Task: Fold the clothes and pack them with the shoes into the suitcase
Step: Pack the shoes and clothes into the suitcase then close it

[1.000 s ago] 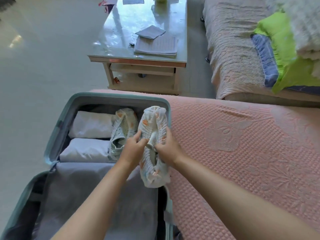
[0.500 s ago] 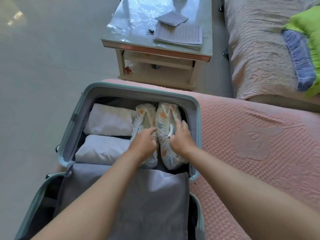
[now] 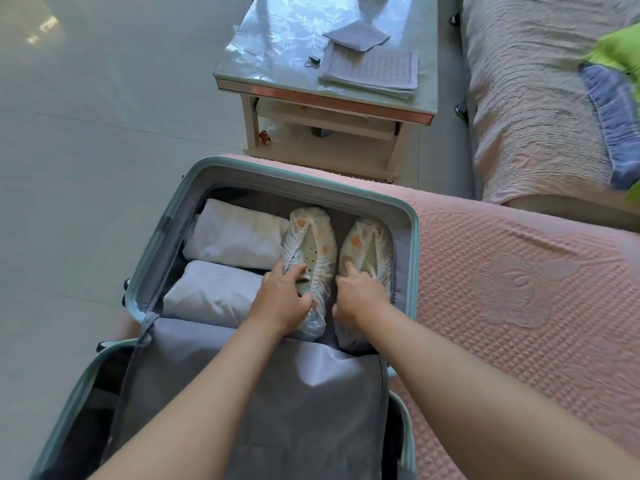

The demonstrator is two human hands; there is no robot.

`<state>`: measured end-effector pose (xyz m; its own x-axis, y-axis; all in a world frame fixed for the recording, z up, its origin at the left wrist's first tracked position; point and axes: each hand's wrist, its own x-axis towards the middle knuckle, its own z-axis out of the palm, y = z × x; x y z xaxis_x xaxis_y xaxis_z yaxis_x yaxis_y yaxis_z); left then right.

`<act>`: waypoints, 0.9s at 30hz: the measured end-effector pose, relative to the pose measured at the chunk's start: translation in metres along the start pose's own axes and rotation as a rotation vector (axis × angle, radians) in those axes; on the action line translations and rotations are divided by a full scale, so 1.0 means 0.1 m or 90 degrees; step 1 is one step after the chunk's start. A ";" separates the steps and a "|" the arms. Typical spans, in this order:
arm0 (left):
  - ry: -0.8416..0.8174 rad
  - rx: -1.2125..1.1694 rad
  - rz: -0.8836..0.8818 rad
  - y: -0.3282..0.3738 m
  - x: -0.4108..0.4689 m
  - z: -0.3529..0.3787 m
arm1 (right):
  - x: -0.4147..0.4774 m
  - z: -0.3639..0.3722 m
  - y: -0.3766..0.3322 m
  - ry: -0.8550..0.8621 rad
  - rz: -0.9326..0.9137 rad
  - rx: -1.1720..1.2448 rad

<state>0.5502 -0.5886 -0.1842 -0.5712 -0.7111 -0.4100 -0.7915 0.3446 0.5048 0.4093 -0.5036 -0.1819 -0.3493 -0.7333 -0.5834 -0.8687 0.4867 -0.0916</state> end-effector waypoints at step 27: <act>0.048 0.145 0.136 -0.39 -0.50 -0.18 | -0.31 0.23 -0.05 0.073 -0.216 0.022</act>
<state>0.6134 -0.5773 -0.1698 -0.7192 -0.6476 -0.2516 -0.6881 0.6141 0.3865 0.4324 -0.4718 -0.1820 -0.0825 -0.9033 -0.4211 -0.9304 0.2213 -0.2923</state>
